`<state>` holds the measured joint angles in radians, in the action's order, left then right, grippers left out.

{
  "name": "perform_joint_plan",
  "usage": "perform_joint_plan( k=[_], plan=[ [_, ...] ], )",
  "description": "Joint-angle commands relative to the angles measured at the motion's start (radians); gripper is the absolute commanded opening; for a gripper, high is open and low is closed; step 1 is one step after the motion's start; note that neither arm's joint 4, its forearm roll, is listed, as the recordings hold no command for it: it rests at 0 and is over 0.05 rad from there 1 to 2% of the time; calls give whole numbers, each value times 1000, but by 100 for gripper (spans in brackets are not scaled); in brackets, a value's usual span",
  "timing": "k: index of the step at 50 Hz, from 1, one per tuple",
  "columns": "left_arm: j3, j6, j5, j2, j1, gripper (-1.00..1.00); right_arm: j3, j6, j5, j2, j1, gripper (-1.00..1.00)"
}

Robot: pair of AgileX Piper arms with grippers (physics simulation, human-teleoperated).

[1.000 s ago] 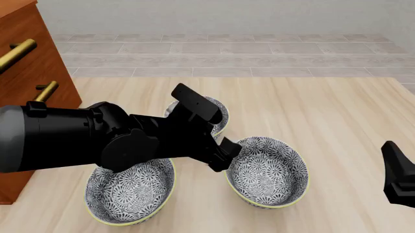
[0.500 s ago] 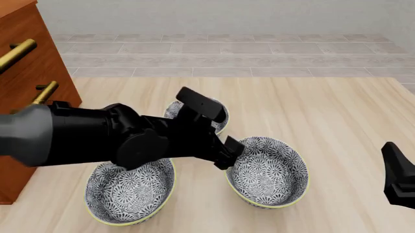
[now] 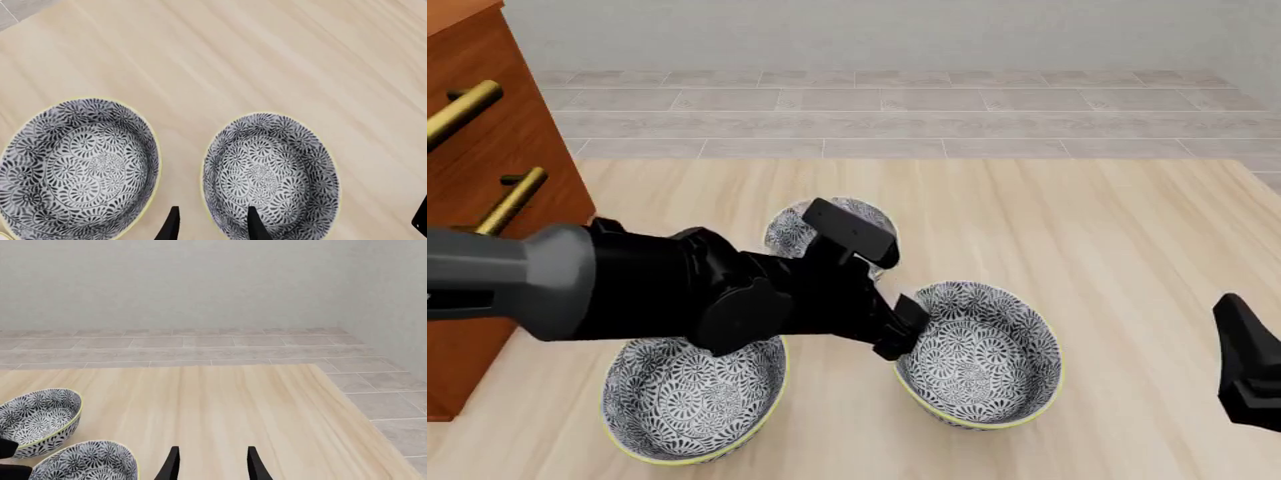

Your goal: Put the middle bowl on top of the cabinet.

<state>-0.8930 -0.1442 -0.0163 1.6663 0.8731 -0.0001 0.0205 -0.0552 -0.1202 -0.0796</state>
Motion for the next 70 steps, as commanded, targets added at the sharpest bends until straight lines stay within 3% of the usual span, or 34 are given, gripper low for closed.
perform_joint_plan(
  k=[1,51,65,70],
  plan=[
    [1,-12,12,21,9,100,0,-1,11,9,0,100],
    [-6,-55,51,96,29,100,0,-2,74,71,-8,100],
    [-3,-66,80,131,24,100,0,-1,47,42,-9,100],
    [-4,-73,89,145,25,100,0,-3,119,113,-10,100]
  ],
)
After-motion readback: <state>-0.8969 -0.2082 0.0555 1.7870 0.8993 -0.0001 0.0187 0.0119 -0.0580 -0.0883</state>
